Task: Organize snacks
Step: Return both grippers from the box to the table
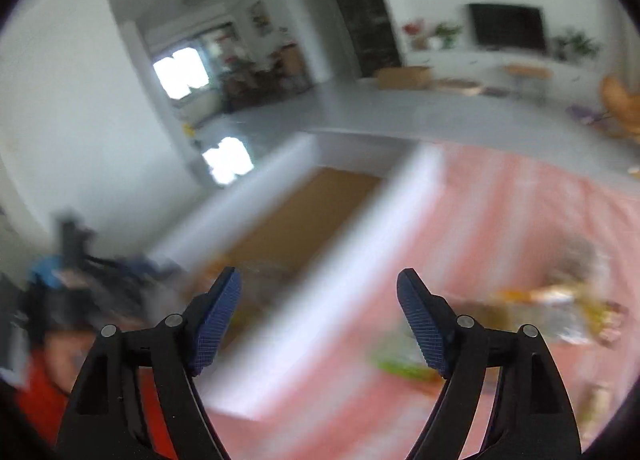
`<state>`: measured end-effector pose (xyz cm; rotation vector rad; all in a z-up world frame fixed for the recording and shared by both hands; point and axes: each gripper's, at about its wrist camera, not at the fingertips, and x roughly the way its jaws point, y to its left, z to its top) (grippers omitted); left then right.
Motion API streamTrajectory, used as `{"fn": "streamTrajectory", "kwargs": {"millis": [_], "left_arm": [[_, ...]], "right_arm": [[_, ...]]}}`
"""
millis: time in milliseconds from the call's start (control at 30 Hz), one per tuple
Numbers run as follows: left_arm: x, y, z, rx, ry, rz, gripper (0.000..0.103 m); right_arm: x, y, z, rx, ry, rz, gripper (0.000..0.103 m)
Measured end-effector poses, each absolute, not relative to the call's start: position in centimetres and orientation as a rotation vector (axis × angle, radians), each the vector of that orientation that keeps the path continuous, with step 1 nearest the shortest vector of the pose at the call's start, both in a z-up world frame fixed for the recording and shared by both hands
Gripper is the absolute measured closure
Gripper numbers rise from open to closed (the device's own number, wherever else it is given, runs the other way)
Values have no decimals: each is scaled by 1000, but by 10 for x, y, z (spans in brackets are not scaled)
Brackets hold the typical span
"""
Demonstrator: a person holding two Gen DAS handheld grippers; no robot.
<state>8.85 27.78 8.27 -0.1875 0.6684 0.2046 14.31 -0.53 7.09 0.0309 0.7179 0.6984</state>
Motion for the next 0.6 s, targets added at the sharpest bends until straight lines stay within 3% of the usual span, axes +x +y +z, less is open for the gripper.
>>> {"fn": "streamTrajectory", "kwargs": {"millis": [167, 300, 600], "left_arm": [[108, 204, 90, -31, 566, 87, 13], [136, 178, 66, -9, 627, 116, 13], [139, 162, 47, 49, 720, 174, 13]], "right_arm": [[119, -142, -7, -63, 779, 370, 20], [91, -252, -56, -37, 861, 121, 20], [59, -315, -80, 8, 872, -18, 18]]}}
